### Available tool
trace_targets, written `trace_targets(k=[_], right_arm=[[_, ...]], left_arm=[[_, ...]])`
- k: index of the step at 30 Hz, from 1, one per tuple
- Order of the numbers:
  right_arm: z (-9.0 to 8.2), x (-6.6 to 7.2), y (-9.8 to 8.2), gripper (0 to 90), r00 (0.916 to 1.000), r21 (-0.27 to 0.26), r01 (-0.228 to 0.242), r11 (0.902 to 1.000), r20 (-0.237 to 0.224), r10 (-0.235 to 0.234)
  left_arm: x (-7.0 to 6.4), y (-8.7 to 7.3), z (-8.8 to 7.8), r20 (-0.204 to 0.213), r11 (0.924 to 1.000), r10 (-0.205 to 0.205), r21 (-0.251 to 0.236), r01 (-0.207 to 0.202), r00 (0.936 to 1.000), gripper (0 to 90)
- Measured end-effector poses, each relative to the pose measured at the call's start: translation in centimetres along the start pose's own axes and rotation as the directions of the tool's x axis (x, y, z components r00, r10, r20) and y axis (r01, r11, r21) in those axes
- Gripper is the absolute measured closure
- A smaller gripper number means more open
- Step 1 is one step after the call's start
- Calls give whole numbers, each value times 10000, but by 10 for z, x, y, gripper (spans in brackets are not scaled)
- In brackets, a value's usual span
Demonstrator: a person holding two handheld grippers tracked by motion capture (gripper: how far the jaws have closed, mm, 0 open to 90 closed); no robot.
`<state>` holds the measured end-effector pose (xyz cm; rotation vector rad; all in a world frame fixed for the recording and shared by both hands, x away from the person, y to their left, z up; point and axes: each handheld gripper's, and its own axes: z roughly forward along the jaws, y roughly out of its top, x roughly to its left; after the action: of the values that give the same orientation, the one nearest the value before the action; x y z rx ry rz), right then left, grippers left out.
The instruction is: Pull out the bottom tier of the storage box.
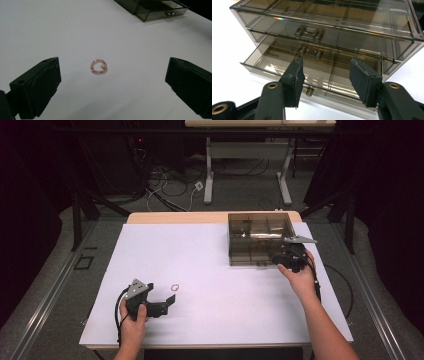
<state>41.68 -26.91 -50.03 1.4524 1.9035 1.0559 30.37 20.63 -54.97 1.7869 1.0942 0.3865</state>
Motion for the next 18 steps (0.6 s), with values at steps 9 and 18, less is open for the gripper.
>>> trace_targets(k=[9, 18], right_arm=[[5, -22, -3, 529, 9954, 174, -892, 9959, -342, 898], [8, -38, -7, 623, 9941, 320, -1079, 9936, 132, 1075]], left_arm=[[0, -1, 1, -19, 10000, -26, 28, 26, 10000, 1], [-1, -1, 1, -76, 10000, 10, 23, -10, 10000, 1]])
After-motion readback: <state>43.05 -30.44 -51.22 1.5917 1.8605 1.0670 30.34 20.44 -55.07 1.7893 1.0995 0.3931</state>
